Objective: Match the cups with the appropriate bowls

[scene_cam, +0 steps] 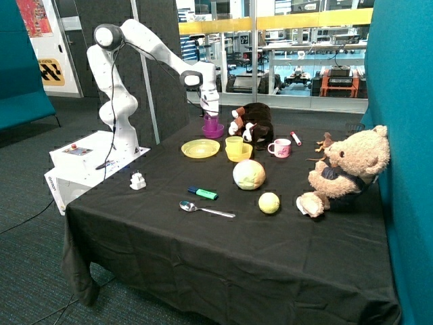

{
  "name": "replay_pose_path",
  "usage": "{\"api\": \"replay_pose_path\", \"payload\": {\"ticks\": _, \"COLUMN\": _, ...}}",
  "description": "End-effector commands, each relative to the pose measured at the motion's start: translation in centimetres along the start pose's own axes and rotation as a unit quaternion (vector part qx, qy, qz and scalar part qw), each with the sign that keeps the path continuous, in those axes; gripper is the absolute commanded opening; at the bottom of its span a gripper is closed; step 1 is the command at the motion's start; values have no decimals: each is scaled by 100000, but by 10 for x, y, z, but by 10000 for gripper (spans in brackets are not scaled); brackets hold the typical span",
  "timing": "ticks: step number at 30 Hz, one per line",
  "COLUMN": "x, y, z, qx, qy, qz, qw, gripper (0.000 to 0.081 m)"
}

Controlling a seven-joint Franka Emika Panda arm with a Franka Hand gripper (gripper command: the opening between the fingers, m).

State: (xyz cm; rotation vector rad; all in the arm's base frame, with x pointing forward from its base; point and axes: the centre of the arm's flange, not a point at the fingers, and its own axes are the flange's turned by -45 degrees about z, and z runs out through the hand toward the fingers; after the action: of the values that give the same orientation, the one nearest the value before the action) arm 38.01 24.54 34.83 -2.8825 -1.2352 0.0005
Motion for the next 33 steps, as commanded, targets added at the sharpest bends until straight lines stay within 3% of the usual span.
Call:
{"api": "replay_pose_path", "payload": {"ticks": 1, "x": -1, "y": 0, "z": 13, "qx": -263, "qy": -95, "qz": 171, "qw": 99999, "gripper": 0}}
{"api": "replay_pose_path", "payload": {"ticks": 19, "x": 7, "y": 2, "z": 12, "qx": -261, "qy": -98, "qz": -931, "qw": 99995, "gripper": 0}}
{"api": "replay_pose_path", "payload": {"ticks": 21, "x": 8, "y": 2, "z": 11, "qx": -261, "qy": -99, "qz": -1042, "qw": 99994, "gripper": 25}}
{"api": "replay_pose_path", "payload": {"ticks": 24, "x": 8, "y": 1, "z": 11, "qx": -261, "qy": -100, "qz": -1523, "qw": 99988, "gripper": 183}}
{"api": "replay_pose_path", "payload": {"ticks": 27, "x": 8, "y": 0, "z": 12, "qx": -261, "qy": -101, "qz": -1840, "qw": 99983, "gripper": 287}}
{"api": "replay_pose_path", "payload": {"ticks": 33, "x": 8, "y": -2, "z": 11, "qx": -260, "qy": -102, "qz": -2221, "qw": 99975, "gripper": 352}}
